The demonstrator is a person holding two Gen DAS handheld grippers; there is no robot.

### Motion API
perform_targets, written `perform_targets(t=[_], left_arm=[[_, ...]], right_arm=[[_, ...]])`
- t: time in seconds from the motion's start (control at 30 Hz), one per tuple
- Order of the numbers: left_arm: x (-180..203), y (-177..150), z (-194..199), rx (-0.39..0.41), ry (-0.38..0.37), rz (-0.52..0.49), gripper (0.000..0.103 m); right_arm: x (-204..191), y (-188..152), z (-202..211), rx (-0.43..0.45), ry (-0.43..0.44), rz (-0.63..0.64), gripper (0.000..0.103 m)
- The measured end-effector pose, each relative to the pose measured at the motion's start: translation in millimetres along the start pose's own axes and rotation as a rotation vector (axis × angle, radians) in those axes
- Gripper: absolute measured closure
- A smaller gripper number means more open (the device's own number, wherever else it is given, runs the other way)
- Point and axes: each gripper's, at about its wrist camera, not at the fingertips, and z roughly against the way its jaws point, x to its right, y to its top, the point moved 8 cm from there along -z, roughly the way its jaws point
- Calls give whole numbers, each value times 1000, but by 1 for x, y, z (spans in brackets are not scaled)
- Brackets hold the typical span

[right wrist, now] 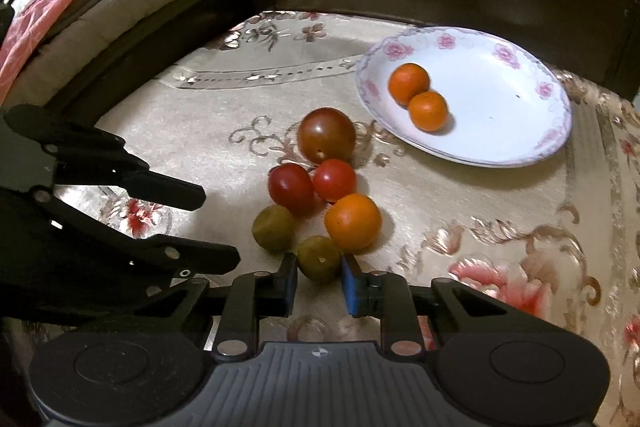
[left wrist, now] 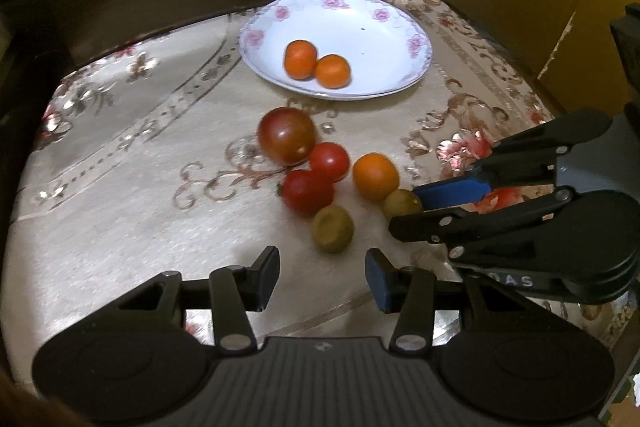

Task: Organize fruits
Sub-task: 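Grasp a brown round fruit with the right tool while the left tool grasps the other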

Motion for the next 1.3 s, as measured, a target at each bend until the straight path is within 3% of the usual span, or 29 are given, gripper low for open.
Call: perform_targets(t=[0.37, 0.6, 1.03, 1.3], left_arm=[[10, 9, -26, -10, 29, -12, 51], [10, 10, -26, -4, 33, -12, 69], [12, -4, -19, -21, -10, -36, 68], [12, -4, -19, -16, 14, -54, 65]], right_arm=[[28, -12, 15, -18, -33, -58, 85], [34, -16, 17, -26, -38, -66, 85], [33, -16, 13, -31, -38, -44, 82], [34, -14, 11, -23, -33, -37, 78]])
